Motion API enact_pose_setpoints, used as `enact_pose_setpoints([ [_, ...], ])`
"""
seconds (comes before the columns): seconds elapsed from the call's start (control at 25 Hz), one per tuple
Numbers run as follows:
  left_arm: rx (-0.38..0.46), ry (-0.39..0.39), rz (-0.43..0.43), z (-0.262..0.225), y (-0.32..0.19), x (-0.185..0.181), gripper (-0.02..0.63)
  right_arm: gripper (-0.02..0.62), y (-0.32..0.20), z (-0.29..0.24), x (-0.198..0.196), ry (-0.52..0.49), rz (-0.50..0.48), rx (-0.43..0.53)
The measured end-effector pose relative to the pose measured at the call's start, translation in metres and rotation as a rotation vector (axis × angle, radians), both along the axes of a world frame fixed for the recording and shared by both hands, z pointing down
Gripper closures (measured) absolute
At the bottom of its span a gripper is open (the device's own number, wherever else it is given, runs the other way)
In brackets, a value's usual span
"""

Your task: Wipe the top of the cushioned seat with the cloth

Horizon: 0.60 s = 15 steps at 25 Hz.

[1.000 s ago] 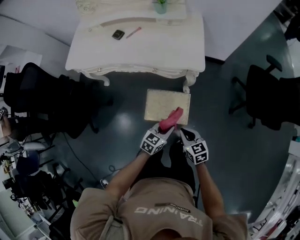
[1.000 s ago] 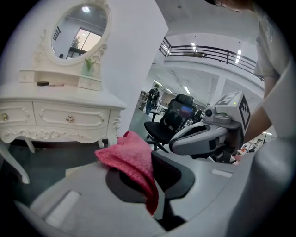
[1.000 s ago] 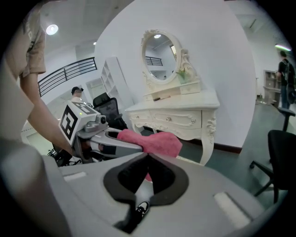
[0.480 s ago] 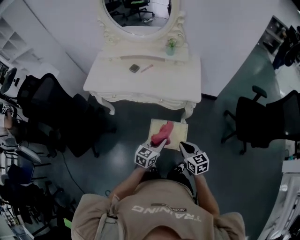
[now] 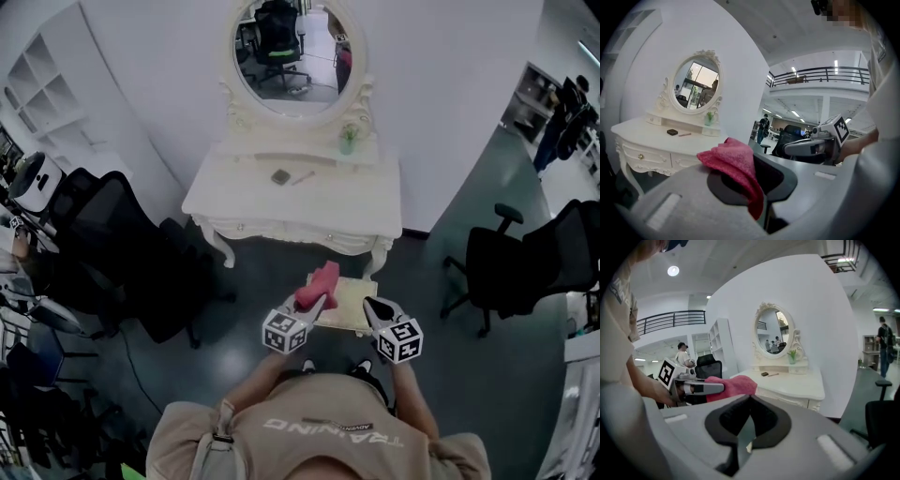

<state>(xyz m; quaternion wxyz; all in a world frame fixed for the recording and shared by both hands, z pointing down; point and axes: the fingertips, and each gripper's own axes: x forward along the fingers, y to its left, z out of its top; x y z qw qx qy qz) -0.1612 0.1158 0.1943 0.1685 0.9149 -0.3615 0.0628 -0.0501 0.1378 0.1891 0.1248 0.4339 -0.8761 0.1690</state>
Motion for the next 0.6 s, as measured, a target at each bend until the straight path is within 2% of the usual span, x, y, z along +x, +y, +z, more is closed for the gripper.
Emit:
enact_pose_setpoints([
  [0.12, 0.037, 0.002, -0.002, -0.019, -0.002, -0.013, 0.568, 0.594, -0.002, -0.023, -0.004, -0.038, 0.029, 0.037],
  [0.36, 0.147, -0.014, 0.025, -0.061, -0.016, -0.029, 0.568, 0.594, -0.012, -0.059, -0.006, -0.025, 0.088, 0.120],
  [0.6, 0.246, -0.058, 0.036, -0.099, -0.033, -0.037, 0.568, 0.594, -0.023, -0.104, -0.011, -0.103, 0.124, 0.168],
])
